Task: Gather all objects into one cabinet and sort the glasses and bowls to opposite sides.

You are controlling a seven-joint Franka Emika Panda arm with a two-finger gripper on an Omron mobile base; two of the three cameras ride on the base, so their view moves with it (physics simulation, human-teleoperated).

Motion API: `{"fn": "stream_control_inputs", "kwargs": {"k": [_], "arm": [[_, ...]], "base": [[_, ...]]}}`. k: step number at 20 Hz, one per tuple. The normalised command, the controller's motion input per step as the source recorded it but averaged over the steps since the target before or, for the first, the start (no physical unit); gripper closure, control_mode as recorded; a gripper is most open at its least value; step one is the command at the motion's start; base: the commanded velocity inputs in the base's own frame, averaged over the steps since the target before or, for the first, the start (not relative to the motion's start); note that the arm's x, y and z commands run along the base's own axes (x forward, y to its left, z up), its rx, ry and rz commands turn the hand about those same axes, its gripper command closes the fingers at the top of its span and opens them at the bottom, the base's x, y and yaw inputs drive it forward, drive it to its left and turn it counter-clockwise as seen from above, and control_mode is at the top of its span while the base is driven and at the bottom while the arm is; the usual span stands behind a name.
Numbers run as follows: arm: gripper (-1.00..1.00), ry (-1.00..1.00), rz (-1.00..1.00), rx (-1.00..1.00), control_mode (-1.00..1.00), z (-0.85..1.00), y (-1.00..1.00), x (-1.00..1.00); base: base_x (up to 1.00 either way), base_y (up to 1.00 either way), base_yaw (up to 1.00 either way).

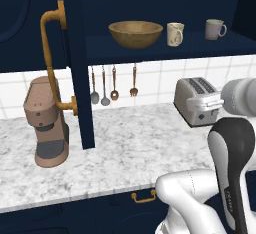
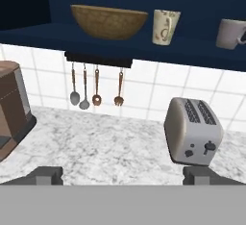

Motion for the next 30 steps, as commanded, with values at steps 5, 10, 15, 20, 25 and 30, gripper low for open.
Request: {"fn": "stream_control_inputs", "kwargs": {"k": [5,10,15,20,25,30], "arm": [[-1.00,0.00,0.00,0.00,-1.00,-0.04,0.00,-0.14],[-1.00,0.00,0.00,0.00,1.00,-0.02,0.00,-0.11],[-1.00,0.00,0.00,0.00,1.00,0.00,0.00,0.00],[-1.00,0.00,0.00,0.00,1.00,0.00,0.00,0.00],[-1.00,0.00,0.00,0.00,1.00,0.00,0.00,0.00],[-1.00,0.00,0.00,0.00,1.00,0.00,0.00,0.00]], "base": [[0.00,0.00,0.00],[-0.41,0.00,0.00],[-0.66,0.00,-0.19],[-0.30,0.00,-0.48],[-0.21,0.00,-0.52],[-0.22,-0.04,-0.62]]}}
